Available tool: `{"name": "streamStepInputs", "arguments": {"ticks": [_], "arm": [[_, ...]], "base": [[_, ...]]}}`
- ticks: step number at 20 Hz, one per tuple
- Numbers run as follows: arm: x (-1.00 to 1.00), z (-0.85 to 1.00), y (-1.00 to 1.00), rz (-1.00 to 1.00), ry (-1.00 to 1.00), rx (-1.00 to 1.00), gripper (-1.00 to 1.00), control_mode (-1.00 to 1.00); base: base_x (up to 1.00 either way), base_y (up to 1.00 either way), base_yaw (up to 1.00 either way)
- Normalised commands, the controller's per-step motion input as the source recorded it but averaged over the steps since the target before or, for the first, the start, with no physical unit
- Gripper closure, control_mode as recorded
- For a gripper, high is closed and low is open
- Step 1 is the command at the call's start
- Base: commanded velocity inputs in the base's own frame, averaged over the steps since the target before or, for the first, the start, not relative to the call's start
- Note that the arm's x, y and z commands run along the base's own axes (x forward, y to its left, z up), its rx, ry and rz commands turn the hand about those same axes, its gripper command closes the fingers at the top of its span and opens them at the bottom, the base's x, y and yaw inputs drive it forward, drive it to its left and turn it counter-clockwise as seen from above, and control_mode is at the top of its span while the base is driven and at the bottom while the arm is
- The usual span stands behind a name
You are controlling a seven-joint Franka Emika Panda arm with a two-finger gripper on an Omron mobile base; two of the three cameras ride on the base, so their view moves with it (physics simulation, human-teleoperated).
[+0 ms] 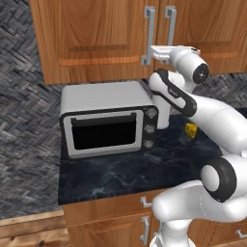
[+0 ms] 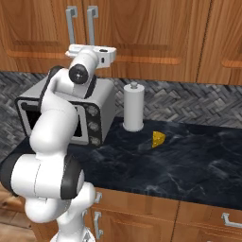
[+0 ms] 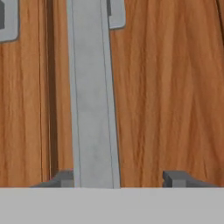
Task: Pick the sponge and sponge from the cabinet and place them on the counter.
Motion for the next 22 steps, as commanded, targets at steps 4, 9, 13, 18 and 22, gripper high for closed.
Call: {"name": "streamStepInputs", "arguments": {"ticks": [4, 9, 13, 18, 22], "arm": [[0.70, -0.01, 0.00, 0.00, 0.26, 0.00, 1.00, -1.00], [0.69, -0.02, 0.00, 0.04, 0.31, 0.01, 1.00, -1.00], [0.58, -0.02, 0.00, 0.04, 0.20, 0.09, 1.00, -1.00], [0.43, -0.22, -0.02, 0.06, 0.16, 0.01, 1.00, -1.00], [0.25, -0.22, -0.16, 0.07, 0.14, 0.00, 1.00, -1.00]], "base": [[0.00, 0.00, 0.00], [0.00, 0.00, 0.00], [0.00, 0.00, 0.00], [0.00, 0.00, 0.00], [0.00, 0.00, 0.00]]}}
